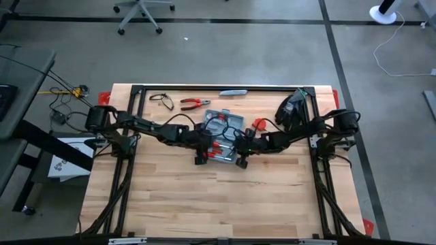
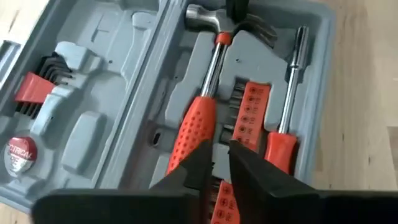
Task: Prefit tool cases
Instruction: Remove the orange hammer from the gray tool case
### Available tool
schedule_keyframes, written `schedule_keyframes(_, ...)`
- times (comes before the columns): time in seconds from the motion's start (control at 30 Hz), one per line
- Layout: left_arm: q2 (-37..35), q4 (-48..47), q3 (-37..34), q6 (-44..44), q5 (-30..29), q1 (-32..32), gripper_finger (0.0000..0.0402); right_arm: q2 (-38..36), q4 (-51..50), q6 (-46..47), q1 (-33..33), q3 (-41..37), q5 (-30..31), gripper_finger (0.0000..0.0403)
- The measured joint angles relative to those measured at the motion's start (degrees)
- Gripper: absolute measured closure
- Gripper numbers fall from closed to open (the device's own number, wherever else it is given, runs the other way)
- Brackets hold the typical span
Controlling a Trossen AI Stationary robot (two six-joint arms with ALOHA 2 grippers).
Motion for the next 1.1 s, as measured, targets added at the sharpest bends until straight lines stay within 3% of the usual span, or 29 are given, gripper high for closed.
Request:
schedule_keyframes(0.2, 0.33, -1.55, 0.02, 5.5, -5.83, -1.01, 0.0274, 0.0, -0.03, -0.23, 0.04, 0.0, -0.21, 0.0403)
schedule_keyframes(0.37, 2.26, -3.36, 0.0, 7.44, -7.31, -1.99, 0.0229, 0.0, 0.01, -0.24, 0.04, -0.04, -0.25, 0.0403)
schedule_keyframes(0.47, 4.23, -3.22, 0.05, 8.4, -13.64, -2.66, 0.0215, 0.0, 0.03, -0.13, 0.04, -0.07, -0.3, 0.0403)
schedule_keyframes(0.67, 10.28, 0.87, 0.29, 14.98, -26.74, -3.5, 0.0217, 0.0, 0.3, -0.08, 0.08, -0.11, -0.52, 0.0403)
schedule_keyframes(0.9, 14.75, 4.72, 0.42, 19.93, -32.97, -3.5, 0.023, 0.0, 0.28, -0.25, 0.08, -0.13, -0.54, 0.0403)
schedule_keyframes(1.1, 14.93, 7.6, 0.11, 22.68, -31.35, -1.95, 0.0239, 0.0, 0.19, -0.69, 0.08, -0.15, -0.53, 0.0403)
